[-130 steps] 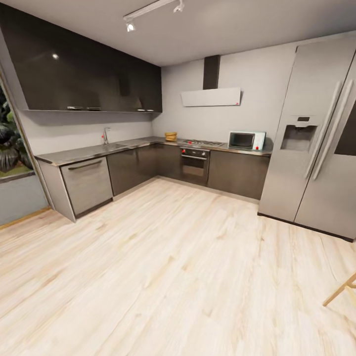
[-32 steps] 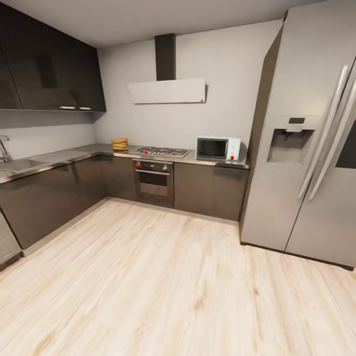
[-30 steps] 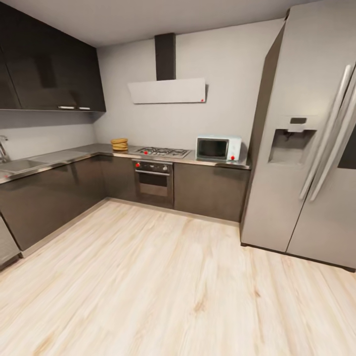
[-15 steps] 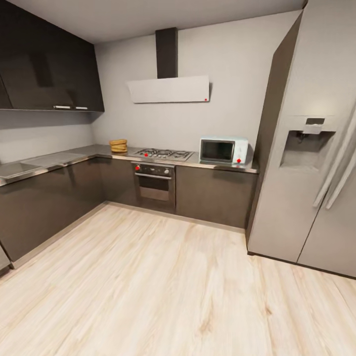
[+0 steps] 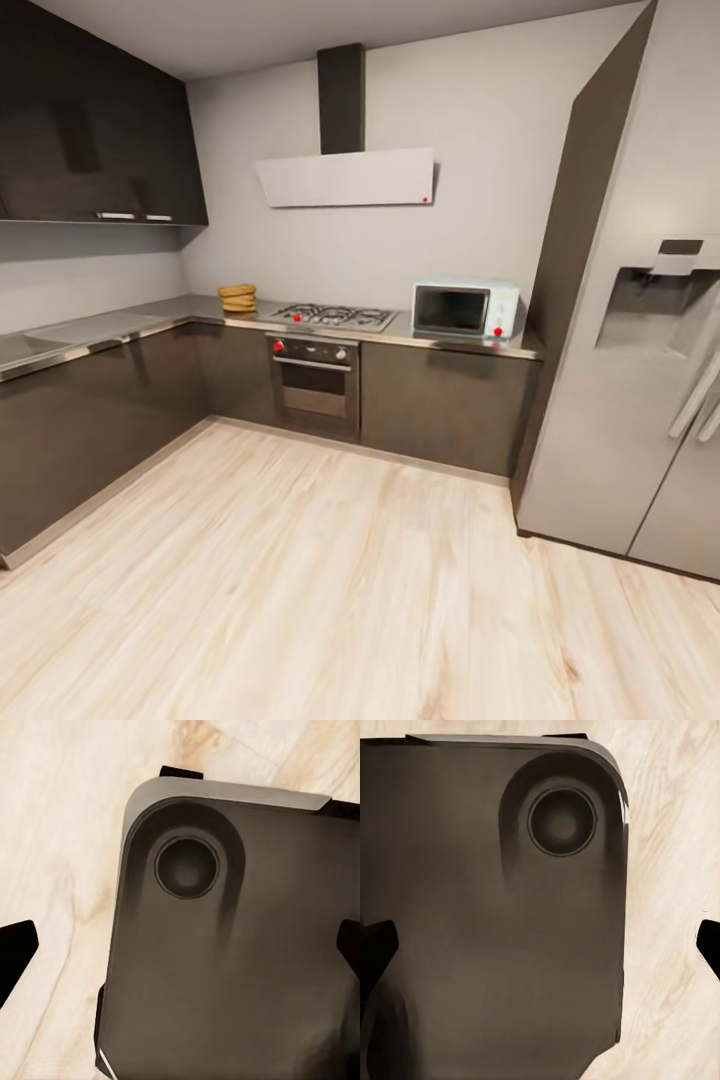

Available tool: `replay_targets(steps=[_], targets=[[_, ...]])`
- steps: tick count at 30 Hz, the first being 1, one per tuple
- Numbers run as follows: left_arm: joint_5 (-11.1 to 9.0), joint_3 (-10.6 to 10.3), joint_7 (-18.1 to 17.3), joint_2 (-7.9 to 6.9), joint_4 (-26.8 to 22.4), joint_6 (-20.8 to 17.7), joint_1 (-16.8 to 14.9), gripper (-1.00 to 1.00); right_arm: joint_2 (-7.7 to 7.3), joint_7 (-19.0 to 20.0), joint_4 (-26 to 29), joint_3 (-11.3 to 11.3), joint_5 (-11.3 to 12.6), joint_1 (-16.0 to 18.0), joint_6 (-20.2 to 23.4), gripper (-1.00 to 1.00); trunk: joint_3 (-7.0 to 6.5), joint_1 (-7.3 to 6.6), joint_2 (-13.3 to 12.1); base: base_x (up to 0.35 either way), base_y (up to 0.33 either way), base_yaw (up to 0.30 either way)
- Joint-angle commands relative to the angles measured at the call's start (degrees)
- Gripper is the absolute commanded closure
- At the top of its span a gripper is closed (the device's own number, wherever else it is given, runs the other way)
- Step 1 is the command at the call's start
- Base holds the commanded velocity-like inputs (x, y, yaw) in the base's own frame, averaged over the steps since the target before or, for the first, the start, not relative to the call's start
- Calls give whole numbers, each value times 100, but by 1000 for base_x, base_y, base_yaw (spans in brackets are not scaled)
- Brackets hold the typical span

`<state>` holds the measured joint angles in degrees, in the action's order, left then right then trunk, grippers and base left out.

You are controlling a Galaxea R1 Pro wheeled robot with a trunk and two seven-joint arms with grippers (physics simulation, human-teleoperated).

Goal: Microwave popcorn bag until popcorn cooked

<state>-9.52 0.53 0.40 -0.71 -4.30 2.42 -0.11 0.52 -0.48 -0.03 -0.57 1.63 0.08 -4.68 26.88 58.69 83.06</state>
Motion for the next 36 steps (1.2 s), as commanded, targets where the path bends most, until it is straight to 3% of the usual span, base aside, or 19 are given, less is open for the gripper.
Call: replay_targets(steps=[1,7,36], targets=[[-32,0,4,0,0,13,0,-100,1,-5,-1,-4,15,1,-22,-100,5,3,2,330,88,0],[-32,6,4,8,0,13,2,-100,1,-5,-2,-13,51,1,-24,-100,5,3,2,331,88,-78],[-32,8,4,9,0,13,0,-100,1,-5,-6,-31,83,1,-16,-100,5,3,2,330,103,-248]])
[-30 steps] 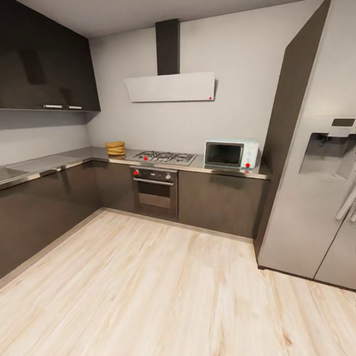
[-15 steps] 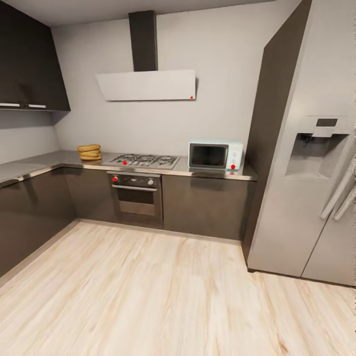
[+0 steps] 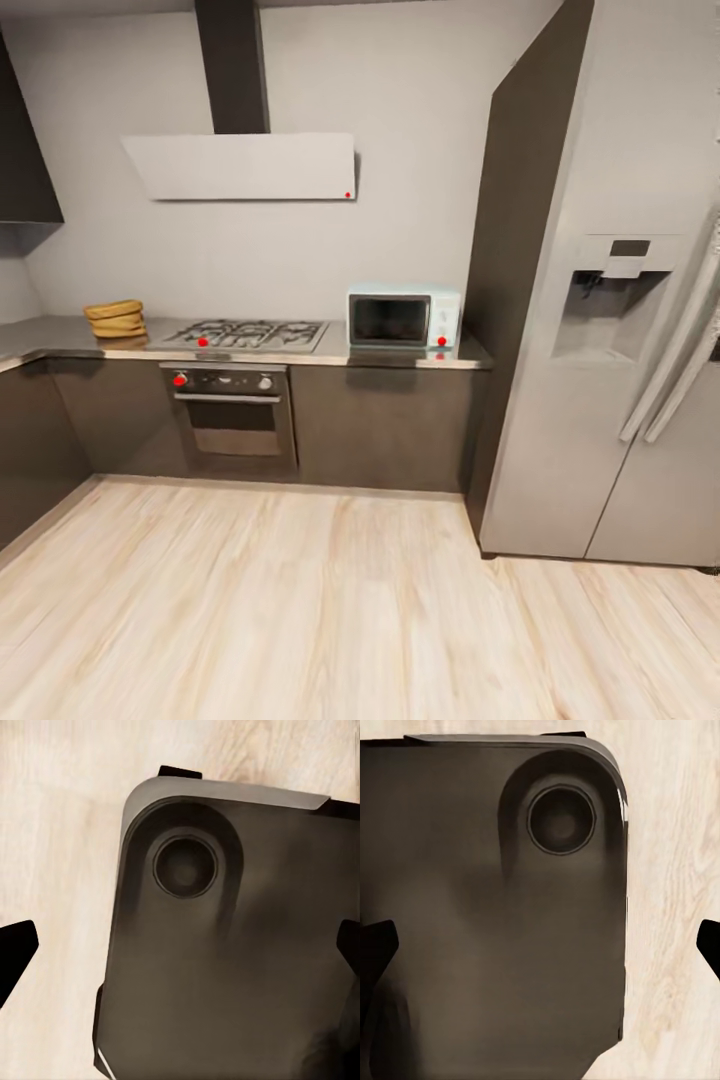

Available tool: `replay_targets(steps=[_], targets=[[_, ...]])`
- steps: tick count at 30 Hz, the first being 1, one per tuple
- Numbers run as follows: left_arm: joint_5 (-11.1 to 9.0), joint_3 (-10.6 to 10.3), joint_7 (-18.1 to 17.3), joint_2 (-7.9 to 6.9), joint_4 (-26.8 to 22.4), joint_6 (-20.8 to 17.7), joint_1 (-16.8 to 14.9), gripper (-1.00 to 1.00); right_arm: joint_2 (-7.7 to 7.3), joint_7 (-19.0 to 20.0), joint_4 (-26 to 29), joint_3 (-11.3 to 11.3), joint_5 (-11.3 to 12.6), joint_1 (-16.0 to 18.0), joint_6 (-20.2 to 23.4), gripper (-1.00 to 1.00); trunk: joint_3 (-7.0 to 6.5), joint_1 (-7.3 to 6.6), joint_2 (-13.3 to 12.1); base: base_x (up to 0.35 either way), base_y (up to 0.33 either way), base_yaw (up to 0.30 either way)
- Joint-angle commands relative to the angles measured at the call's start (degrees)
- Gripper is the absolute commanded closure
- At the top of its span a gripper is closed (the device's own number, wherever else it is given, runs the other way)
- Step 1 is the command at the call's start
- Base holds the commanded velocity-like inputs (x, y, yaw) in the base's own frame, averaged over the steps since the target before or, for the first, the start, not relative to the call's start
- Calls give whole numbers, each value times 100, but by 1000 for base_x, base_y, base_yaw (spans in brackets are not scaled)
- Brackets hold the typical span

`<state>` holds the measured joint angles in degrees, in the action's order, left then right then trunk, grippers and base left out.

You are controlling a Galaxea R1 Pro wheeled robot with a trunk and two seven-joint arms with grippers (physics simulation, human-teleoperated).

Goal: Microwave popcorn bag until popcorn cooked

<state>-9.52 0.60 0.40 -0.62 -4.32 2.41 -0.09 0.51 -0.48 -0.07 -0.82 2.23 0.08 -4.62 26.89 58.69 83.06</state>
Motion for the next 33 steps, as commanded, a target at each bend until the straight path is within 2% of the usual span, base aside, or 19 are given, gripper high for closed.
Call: replay_targets(steps=[1,12,33], targets=[[-32,2,4,1,1,14,-2,-100,1,-5,0,-6,23,1,-21,-100,4,3,2,330,109,-250],[-32,2,4,-1,1,14,0,-100,1,-5,4,-6,23,1,-21,-100,4,3,2,330,109,-226],[-32,2,4,-6,1,14,-2,-100,1,-5,4,20,-29,1,-8,-100,4,3,2,331,100,-6]])
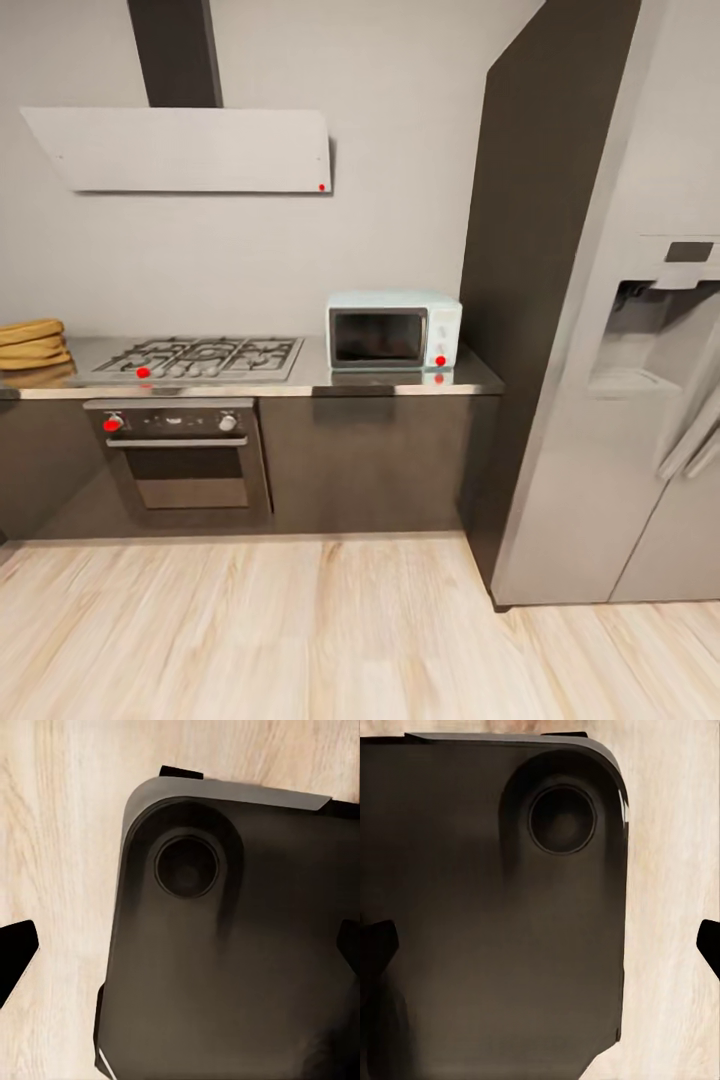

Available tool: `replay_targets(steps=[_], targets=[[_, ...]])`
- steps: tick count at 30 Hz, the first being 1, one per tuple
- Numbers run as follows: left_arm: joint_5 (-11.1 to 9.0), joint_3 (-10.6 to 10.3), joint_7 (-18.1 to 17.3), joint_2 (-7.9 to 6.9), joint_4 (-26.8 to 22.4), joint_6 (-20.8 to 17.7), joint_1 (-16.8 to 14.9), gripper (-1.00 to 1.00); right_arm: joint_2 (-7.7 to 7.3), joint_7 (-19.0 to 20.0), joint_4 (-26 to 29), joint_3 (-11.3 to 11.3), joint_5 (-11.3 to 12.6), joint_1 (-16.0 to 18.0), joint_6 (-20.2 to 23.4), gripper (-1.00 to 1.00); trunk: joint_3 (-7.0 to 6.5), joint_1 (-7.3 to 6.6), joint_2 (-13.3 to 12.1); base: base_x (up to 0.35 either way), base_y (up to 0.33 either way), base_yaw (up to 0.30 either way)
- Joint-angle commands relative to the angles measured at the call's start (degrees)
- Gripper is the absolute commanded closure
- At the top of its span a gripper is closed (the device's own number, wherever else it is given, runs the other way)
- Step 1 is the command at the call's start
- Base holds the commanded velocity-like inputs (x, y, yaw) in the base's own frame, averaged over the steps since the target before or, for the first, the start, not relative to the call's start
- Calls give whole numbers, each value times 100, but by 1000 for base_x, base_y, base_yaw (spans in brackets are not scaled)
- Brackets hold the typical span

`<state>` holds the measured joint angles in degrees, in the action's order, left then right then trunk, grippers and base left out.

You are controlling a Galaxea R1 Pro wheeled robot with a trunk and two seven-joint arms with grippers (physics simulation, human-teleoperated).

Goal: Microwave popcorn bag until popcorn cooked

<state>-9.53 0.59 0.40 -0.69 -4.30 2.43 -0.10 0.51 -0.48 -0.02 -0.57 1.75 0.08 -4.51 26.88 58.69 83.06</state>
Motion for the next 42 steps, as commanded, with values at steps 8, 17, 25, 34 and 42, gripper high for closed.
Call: replay_targets(steps=[8,17,25,34,42], targets=[[-32,2,4,4,0,21,-1,-100,0,-5,-5,-3,18,1,-21,-100,5,3,2,331,82,0],[-32,2,4,2,0,32,0,-100,0,-5,-1,-7,13,1,-33,-100,5,3,2,331,4,106],[-32,11,4,7,0,47,1,-100,-1,-5,-4,-4,18,1,-24,-100,5,3,2,331,0,13],[-32,11,4,5,0,47,1,-100,-7,-5,-6,3,14,1,-8,-100,5,3,2,331,0,0],[-32,11,4,7,0,47,1,-100,1,-5,-2,-4,7,1,-31,-100,5,3,2,331,0,88]])
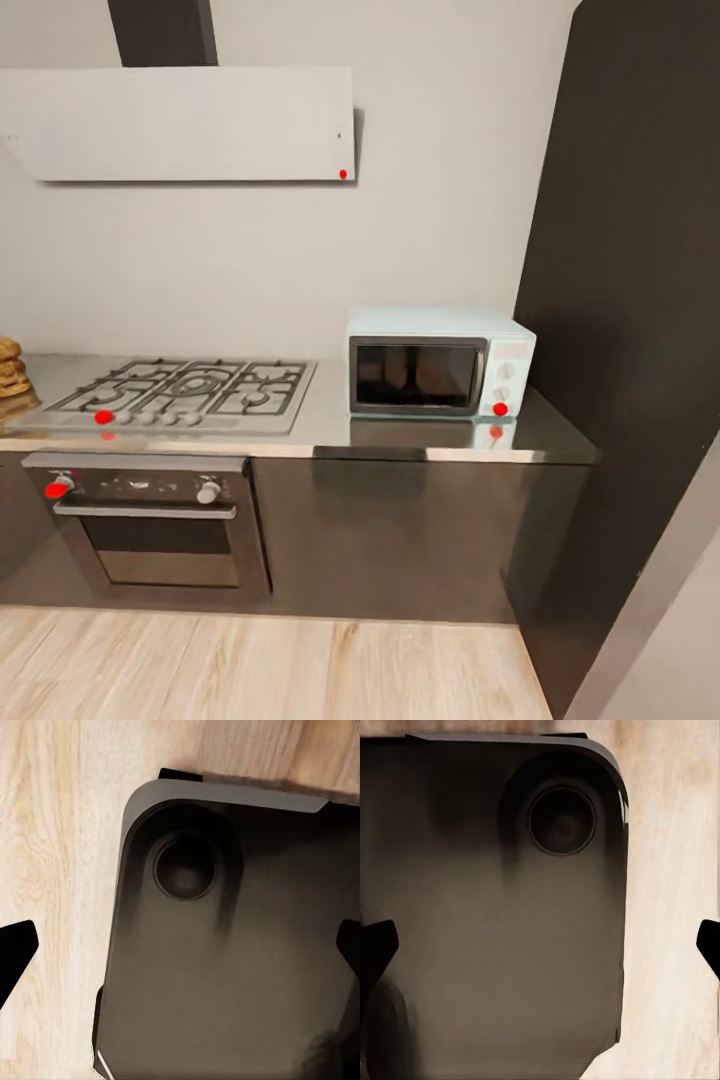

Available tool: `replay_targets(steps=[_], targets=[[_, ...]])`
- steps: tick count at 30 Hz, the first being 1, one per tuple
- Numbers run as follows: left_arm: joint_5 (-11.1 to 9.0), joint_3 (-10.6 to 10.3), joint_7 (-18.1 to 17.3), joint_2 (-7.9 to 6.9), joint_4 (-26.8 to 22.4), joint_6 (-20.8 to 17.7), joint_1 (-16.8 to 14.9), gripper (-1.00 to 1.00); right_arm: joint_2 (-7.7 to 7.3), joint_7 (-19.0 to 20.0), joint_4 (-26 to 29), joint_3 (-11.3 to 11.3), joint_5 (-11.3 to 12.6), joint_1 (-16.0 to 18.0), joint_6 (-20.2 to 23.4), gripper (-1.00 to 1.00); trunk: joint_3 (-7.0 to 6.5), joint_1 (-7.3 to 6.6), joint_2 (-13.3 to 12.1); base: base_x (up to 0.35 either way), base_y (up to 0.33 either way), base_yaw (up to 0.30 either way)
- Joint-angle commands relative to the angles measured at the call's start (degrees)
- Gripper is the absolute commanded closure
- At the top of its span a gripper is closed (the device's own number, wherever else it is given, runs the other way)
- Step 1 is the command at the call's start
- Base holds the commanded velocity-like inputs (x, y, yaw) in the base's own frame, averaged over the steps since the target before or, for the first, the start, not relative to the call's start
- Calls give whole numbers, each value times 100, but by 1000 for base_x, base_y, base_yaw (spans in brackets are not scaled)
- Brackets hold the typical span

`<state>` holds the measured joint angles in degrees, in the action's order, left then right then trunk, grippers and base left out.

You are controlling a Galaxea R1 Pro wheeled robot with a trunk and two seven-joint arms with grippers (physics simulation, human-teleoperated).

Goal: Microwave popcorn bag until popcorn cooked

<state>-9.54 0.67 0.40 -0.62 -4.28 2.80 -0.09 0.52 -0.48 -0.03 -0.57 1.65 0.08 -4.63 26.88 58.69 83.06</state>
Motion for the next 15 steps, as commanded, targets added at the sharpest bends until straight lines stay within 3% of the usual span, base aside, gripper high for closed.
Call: replay_targets(steps=[1,7,15], targets=[[-31,3,4,-1,-2,11,-2,-100,1,-5,0,-5,18,1,-20,-100,5,3,2,331,0,223],[-22,3,4,1,-12,25,-2,-100,-7,-5,-3,3,28,1,-7,-100,5,3,2,286,0,48],[-18,3,4,1,-20,28,-1,-100,-12,-5,0,4,29,1,-10,-100,5,3,2,27,0,1]])
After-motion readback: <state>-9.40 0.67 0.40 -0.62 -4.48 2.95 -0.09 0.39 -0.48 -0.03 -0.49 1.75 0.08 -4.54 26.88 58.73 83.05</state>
